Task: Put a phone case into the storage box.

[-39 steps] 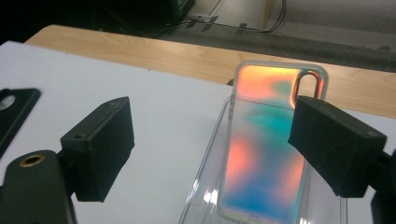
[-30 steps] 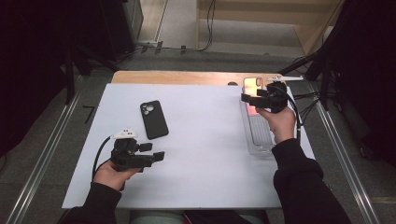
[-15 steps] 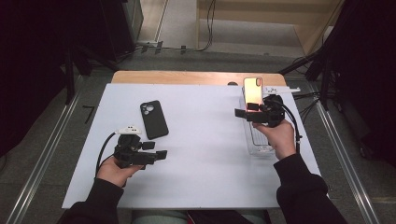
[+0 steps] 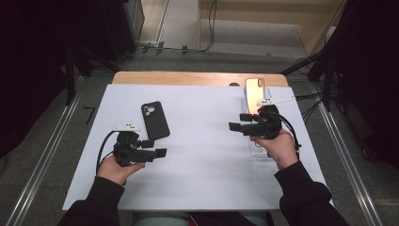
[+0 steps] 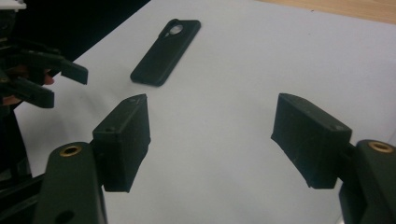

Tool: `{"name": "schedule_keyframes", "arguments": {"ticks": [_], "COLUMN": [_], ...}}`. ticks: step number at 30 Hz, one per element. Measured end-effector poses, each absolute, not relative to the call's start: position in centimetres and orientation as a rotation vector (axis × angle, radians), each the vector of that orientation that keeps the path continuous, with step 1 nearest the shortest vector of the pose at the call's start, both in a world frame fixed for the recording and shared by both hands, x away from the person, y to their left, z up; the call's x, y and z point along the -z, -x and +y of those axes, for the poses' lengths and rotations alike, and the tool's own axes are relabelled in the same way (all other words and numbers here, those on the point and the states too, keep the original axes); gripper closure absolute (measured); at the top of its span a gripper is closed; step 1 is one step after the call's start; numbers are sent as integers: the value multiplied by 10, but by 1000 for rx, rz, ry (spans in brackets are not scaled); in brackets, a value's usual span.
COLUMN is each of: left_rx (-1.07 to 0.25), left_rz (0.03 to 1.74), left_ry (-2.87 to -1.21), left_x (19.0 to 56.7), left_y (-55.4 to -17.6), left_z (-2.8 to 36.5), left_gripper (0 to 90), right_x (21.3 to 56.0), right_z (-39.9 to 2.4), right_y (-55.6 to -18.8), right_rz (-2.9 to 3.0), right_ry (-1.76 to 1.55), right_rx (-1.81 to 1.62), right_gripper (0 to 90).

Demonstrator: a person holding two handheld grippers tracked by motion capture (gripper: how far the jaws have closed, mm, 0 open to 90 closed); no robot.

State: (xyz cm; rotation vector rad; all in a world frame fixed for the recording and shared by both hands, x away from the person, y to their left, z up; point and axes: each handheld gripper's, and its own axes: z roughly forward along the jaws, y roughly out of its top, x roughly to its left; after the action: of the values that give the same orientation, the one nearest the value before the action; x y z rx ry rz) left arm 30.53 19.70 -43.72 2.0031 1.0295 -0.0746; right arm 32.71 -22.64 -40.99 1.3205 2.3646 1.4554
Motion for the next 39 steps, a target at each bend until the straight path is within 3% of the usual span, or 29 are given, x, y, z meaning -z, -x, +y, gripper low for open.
{"name": "schedule_keyframes", "arguments": {"ticks": [6, 25, 39], "left_rx": [90, 92, 77], "left_rz": [1004, 978, 955], "left_ry": [-2013, -2020, -2023], "left_x": [439, 437, 435], "left_y": [-309, -311, -306], "left_z": [195, 195, 191], "left_gripper": [242, 243, 245], "right_x": [412, 439, 455], "right_z": [-226, -209, -224], "right_y": [-314, -273, -252], "right_rz": [2376, 2538, 2563], "right_ry": [-1330, -1213, -1198], "right_rx": [-1499, -1465, -1512], "right_gripper": [318, 267, 270]}}
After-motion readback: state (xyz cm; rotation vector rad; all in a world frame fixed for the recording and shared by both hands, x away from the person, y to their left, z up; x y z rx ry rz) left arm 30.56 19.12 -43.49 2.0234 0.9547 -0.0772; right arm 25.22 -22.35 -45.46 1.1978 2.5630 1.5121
